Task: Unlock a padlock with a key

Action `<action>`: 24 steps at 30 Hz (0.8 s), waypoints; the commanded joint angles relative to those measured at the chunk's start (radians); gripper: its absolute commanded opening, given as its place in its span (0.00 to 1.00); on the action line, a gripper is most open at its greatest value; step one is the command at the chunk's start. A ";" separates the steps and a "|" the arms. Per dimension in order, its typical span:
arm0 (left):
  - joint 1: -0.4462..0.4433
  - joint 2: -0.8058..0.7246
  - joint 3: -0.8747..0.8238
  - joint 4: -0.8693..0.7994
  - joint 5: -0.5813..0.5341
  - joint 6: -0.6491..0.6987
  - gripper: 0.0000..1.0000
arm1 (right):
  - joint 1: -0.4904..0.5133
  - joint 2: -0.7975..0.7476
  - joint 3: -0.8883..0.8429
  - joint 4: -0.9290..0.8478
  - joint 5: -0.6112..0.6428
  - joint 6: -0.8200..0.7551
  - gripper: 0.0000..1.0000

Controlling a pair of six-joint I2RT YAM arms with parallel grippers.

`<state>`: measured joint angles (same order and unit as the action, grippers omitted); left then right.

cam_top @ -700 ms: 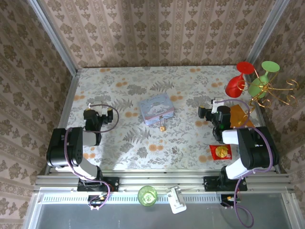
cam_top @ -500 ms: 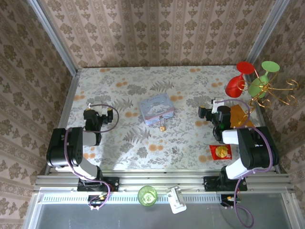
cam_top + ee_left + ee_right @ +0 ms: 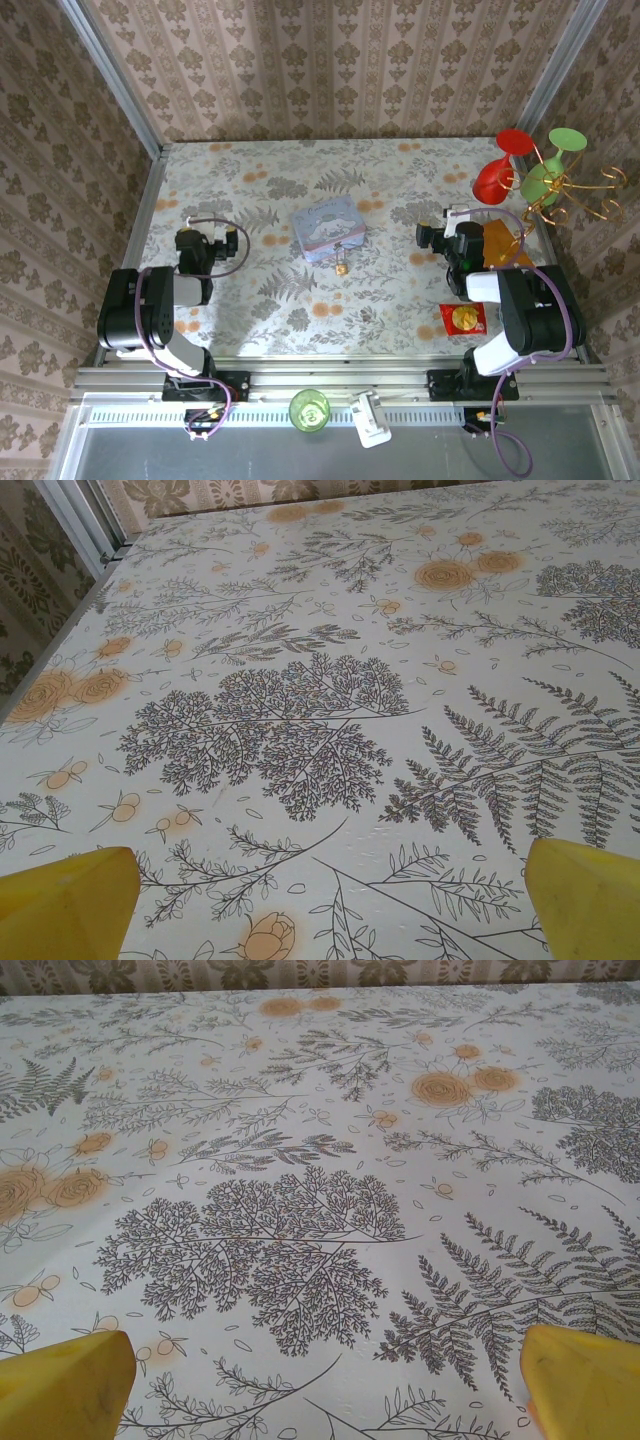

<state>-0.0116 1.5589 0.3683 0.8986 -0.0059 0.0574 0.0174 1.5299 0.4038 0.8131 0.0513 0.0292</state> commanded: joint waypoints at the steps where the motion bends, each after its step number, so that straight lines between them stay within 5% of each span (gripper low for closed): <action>1: 0.006 0.000 0.026 0.016 0.017 0.005 1.00 | -0.005 0.003 0.011 0.027 -0.007 0.003 1.00; 18: 0.006 -0.026 0.013 0.023 0.006 -0.002 1.00 | -0.002 -0.020 0.003 0.024 -0.061 -0.024 1.00; 24: -0.018 -0.204 0.012 -0.122 -0.055 0.009 1.00 | 0.027 -0.208 0.049 -0.225 -0.069 -0.036 1.00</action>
<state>-0.0151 1.4197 0.3683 0.8368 -0.0307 0.0574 0.0322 1.4055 0.4099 0.7021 0.0097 0.0128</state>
